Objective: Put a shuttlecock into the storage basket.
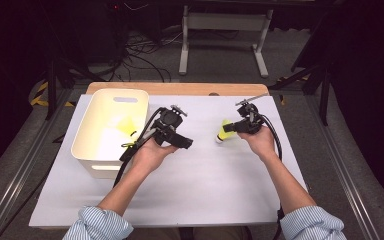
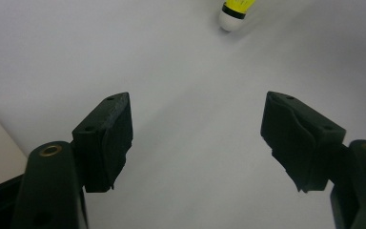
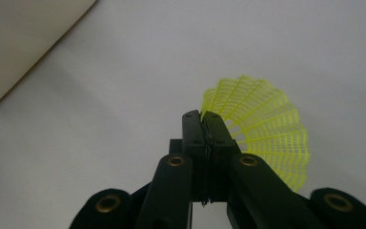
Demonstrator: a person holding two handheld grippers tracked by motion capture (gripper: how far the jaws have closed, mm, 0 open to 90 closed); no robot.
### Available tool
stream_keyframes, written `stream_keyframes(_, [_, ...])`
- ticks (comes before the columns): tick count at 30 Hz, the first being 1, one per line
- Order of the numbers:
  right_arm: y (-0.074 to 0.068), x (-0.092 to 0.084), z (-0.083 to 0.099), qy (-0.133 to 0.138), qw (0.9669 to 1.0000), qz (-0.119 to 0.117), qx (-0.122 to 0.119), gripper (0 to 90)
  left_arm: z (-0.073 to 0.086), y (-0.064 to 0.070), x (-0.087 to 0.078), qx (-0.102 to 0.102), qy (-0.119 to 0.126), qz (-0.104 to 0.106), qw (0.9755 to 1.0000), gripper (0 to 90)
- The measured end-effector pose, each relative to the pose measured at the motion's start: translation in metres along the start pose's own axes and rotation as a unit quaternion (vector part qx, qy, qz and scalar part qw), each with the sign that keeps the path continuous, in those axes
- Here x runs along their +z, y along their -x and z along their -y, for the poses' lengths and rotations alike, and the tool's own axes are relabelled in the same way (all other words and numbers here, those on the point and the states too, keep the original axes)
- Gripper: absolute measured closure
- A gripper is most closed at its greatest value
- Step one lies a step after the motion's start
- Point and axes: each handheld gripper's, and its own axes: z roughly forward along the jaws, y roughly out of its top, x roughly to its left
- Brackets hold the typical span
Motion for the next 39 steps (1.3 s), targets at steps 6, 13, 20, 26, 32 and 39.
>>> stream_keyframes(6, [-0.006,-0.009,0.005,0.004,0.9999,-0.006,-0.011,89.8,0.001,0.004,0.001,0.005,-0.002,0.001,1.0,27.2])
stream_keyframes(13, [-0.014,-0.018,0.011,0.007,0.9995,-0.022,-0.022,89.8,0.001,0.008,0.006,0.013,-0.005,0.005,0.9999,27.2])
stream_keyframes(20, [-0.024,-0.024,0.014,0.009,0.9987,-0.04,-0.032,89.8,0.003,0.012,0.011,0.019,-0.009,0.009,0.9997,27.2])
stream_keyframes(26, [-0.034,-0.025,0.013,0.011,0.9974,-0.056,-0.043,89.9,0.005,0.014,0.014,0.024,-0.01,0.009,0.9996,27.2])
stream_keyframes(32, [-0.046,-0.024,0.013,0.011,0.9956,-0.076,-0.054,89.9,0.009,0.018,0.02,0.03,-0.013,0.013,0.9994,27.2])
stream_keyframes(39, [-0.053,-0.022,0.012,0.011,0.9941,-0.089,-0.061,90.0,0.011,0.02,0.026,0.032,-0.018,0.019,0.9991,27.4])
